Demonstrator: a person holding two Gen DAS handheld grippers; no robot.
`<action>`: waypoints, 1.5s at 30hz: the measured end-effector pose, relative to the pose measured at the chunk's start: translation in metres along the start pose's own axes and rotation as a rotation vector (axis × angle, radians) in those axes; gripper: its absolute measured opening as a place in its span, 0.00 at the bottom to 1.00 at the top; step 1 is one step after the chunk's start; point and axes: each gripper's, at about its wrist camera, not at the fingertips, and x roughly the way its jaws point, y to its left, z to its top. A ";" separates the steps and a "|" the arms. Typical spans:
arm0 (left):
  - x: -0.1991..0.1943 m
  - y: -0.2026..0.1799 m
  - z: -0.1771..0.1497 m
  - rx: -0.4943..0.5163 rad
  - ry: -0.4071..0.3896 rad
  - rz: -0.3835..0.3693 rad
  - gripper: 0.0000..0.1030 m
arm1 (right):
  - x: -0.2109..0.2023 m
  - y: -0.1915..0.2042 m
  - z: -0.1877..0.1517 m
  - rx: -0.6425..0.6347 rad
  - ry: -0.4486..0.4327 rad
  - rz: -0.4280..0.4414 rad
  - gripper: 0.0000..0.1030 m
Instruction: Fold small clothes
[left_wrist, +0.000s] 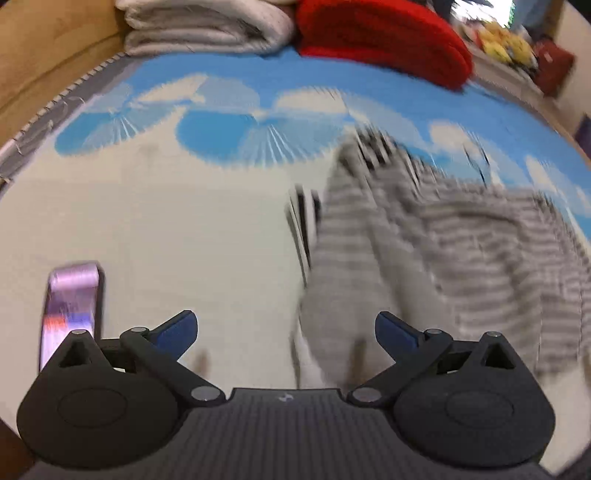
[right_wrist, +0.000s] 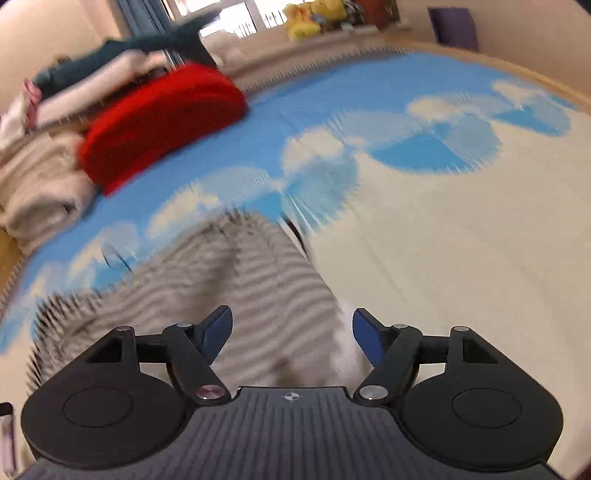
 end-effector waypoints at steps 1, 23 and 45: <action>0.002 -0.002 -0.012 0.017 0.007 -0.002 0.99 | 0.002 -0.003 -0.006 -0.030 0.014 -0.019 0.71; 0.002 -0.033 -0.044 0.259 -0.143 -0.020 0.08 | 0.020 -0.025 -0.001 0.069 0.031 0.061 0.08; -0.014 0.015 -0.039 0.171 -0.187 -0.004 0.60 | -0.004 -0.047 0.003 0.075 -0.057 -0.010 0.64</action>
